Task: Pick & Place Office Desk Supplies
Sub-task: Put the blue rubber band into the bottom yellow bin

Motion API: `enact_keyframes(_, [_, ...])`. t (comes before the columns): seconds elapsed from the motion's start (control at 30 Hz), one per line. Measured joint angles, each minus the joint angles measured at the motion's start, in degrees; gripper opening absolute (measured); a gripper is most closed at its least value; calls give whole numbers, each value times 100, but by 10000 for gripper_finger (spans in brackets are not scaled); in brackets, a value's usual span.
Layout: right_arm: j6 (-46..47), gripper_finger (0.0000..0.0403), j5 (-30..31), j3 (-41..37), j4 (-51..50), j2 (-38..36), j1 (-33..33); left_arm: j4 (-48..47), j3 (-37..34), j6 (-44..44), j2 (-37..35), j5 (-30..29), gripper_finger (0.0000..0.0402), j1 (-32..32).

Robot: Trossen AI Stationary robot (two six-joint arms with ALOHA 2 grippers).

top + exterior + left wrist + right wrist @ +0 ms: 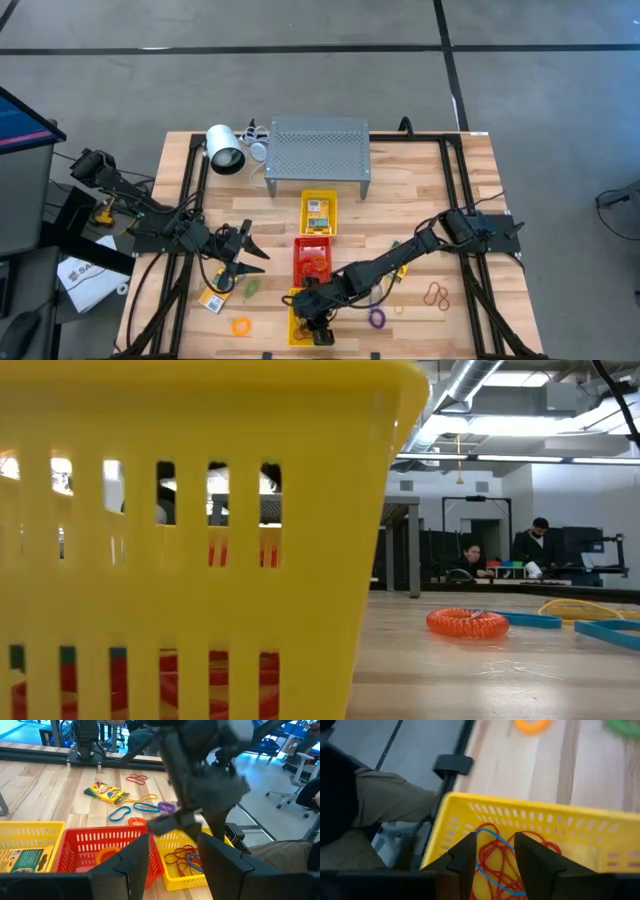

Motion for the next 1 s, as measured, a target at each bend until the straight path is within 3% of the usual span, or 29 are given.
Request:
enact_keyframes(0.17, [-680,127,58,0,-284,-505,9,1,0,7,0,0,163,2])
enact_keyframes(0.33, [-1463,127,620,-32,-675,-1181,8,0,0,11,0,0,163,2])
enact_keyframes(0.53, [-1914,127,906,-763,-374,-2092,-8,0,0,23,0,0,163,2])
enact_keyframes(1.0, [-1489,127,905,-4568,3639,-4547,136,327,1,364,0,-1,163,2])
